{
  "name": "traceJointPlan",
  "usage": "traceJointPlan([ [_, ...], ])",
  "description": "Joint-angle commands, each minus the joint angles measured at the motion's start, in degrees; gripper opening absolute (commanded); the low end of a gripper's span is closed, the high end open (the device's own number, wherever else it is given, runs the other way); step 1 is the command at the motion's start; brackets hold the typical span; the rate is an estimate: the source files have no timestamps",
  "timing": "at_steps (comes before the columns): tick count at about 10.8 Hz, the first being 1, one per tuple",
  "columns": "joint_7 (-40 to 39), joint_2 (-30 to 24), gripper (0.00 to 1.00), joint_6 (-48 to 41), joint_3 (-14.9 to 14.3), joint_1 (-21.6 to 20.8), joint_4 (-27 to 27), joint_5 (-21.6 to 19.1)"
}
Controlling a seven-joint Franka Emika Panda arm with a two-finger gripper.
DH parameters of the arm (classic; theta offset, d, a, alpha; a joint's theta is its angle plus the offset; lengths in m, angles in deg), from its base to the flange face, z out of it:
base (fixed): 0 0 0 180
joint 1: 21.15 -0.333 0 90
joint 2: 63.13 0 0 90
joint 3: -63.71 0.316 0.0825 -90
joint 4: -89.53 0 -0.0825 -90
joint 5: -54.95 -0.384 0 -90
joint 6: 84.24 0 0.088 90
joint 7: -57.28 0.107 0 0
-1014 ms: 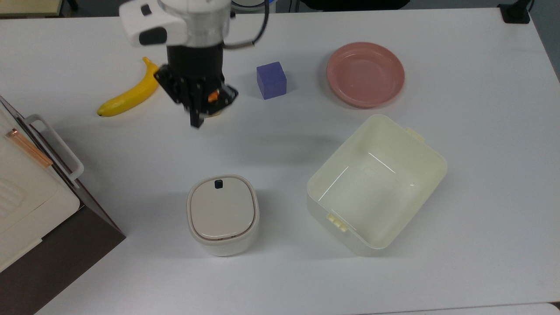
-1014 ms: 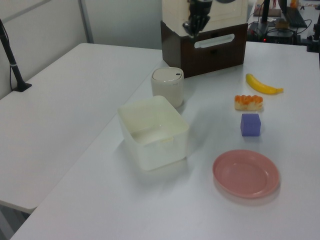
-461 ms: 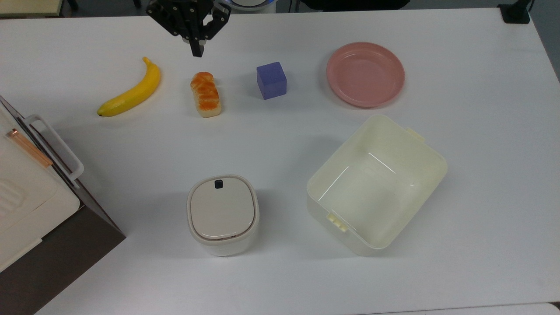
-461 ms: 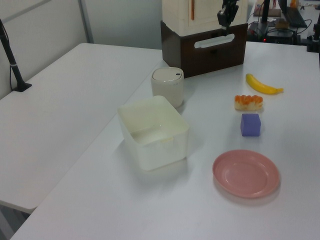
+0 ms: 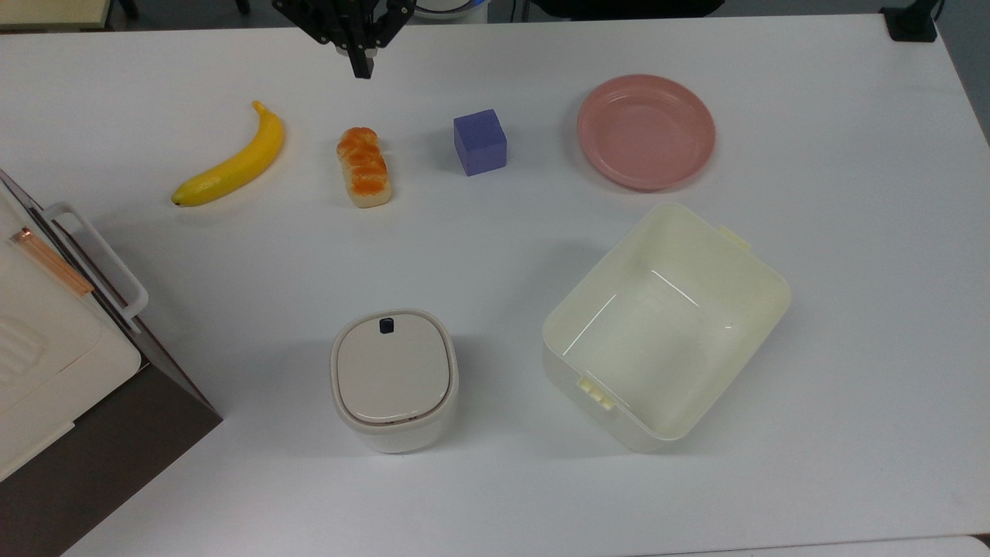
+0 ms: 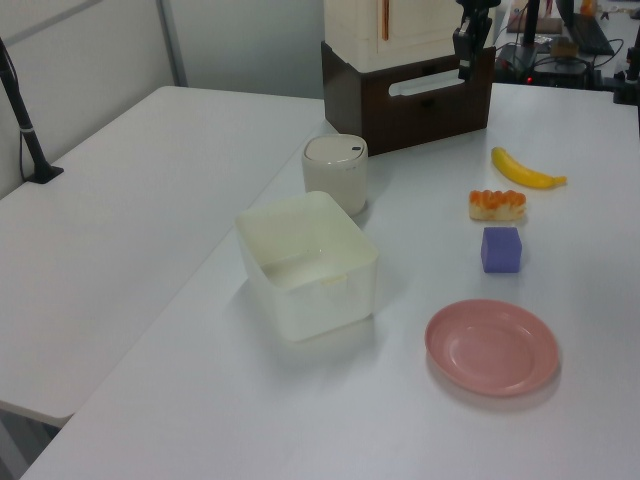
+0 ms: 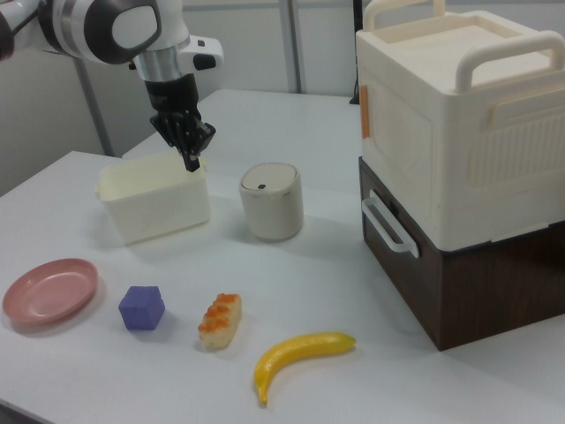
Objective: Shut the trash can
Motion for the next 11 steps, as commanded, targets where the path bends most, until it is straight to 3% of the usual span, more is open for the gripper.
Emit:
traceJointPlan([
  [1, -1.77, -2.36, 0.51, -0.73, -1.27, -1.36, 2.46, -1.09],
  [2, -1.77, -2.36, 1.00, -1.43, -1.27, -1.62, 2.46, -1.09],
  [11, -1.68, -3.85, 1.00, -3.53, -1.27, -2.94, 2.81, 0.58],
])
